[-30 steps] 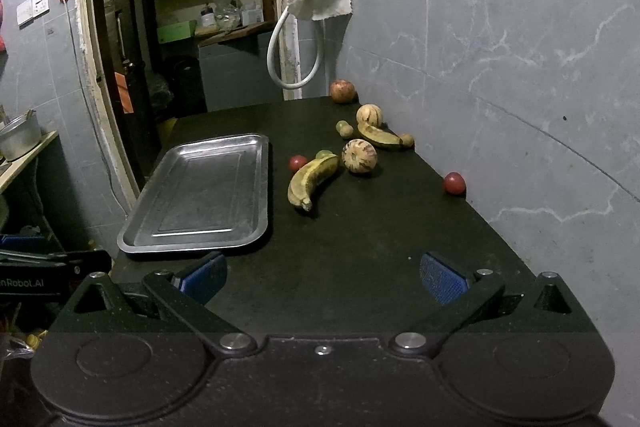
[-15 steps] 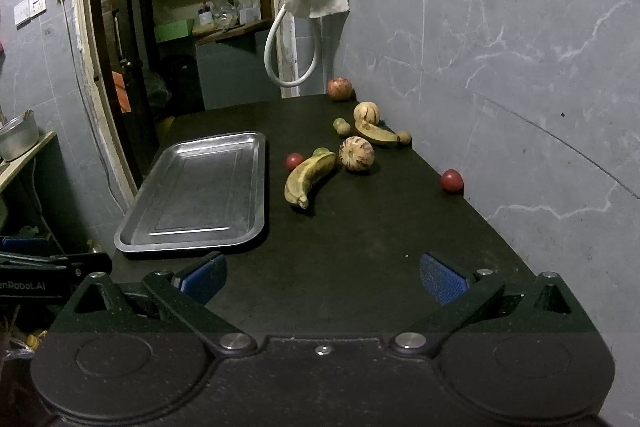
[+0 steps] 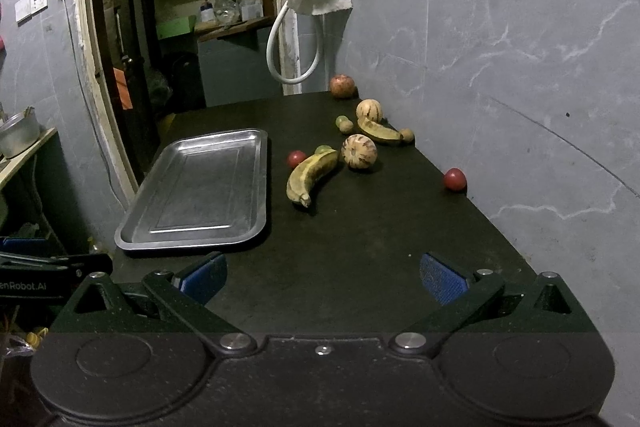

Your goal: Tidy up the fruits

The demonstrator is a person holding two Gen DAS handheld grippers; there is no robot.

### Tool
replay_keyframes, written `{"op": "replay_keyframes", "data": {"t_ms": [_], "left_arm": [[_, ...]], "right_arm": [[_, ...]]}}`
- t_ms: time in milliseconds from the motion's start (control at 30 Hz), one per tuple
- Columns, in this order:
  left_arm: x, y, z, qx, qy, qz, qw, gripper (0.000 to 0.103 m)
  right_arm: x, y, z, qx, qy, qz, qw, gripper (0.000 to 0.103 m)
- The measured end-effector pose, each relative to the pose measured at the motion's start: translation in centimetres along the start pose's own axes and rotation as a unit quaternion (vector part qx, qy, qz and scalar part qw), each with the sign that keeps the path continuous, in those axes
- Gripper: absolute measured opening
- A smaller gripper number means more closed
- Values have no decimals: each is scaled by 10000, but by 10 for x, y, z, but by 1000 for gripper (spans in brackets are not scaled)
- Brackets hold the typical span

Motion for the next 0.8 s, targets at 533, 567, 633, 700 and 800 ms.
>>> {"op": "replay_keyframes", "data": {"t_ms": [533,567,633,700,800], "left_arm": [[2,1,-4,149,-12,32,9999,103],[2,1,-4,154,-15,31,9999,103],[2,1,-3,166,-19,33,9999,103],[2,1,-3,175,-23,37,9998,102],[2,1,-3,185,-31,39,9998,102]], "right_arm": [[0,0,-2,95,-39,-43,9999,102],[0,0,-2,95,-40,-41,9999,103],[0,0,-2,98,-42,-41,9999,103],[0,0,-2,102,-38,-45,9999,102],[0,0,-3,105,-42,-45,9999,102]]}}
Point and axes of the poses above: each gripper's, at about its wrist camera, not at the fingertips, and z roughly against the way its jaws point, x to its left, y to its underside, the point moved 6 cm from there along -z, roughly the way its jaws point, and after that the axes turned 11 degrees about -x, right-handed, at the moved point
